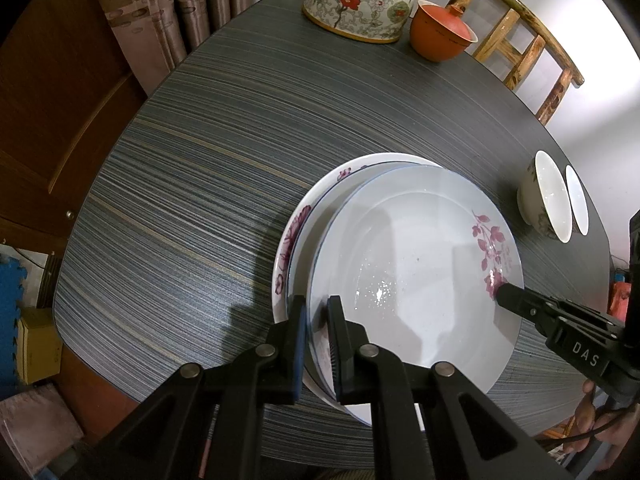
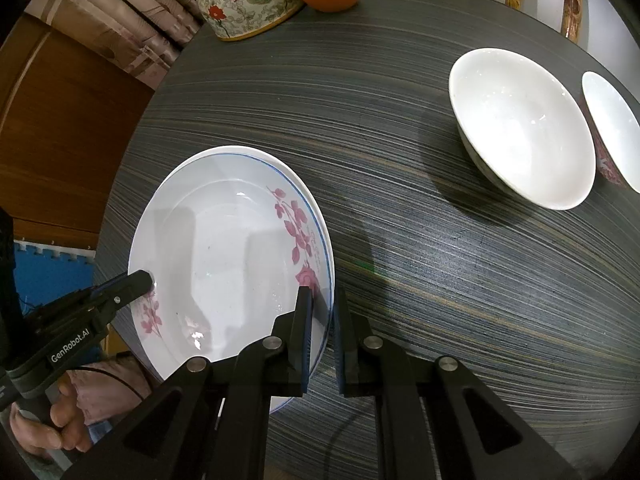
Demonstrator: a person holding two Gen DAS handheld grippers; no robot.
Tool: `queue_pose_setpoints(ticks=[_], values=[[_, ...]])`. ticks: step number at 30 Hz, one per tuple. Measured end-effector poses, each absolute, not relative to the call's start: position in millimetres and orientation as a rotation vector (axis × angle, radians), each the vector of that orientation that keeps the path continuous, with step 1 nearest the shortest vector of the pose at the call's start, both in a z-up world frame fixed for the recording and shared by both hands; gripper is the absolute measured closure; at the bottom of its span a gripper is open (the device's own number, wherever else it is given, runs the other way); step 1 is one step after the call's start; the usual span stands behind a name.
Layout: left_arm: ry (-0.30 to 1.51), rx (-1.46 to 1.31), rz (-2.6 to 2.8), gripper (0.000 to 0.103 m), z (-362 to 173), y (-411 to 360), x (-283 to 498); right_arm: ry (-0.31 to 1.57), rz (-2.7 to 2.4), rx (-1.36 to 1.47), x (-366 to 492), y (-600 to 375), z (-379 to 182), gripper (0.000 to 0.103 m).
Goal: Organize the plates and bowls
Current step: 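Hold the plate pressed onto the stack with both tools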
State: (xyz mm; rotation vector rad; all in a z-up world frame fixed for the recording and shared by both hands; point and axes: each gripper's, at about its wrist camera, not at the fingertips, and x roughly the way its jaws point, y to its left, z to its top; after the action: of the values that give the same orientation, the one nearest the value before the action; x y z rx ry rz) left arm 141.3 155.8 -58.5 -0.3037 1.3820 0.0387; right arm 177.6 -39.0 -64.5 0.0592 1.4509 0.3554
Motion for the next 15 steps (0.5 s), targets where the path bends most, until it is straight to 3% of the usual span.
queue_pose_setpoints(ticks=[15], values=[[1.376, -0.315, 0.039, 0.093, -58.6, 157.1, 140.3, 1.453, 0.358, 0.055, 177.5, -39.3, -64.7, 0.092]])
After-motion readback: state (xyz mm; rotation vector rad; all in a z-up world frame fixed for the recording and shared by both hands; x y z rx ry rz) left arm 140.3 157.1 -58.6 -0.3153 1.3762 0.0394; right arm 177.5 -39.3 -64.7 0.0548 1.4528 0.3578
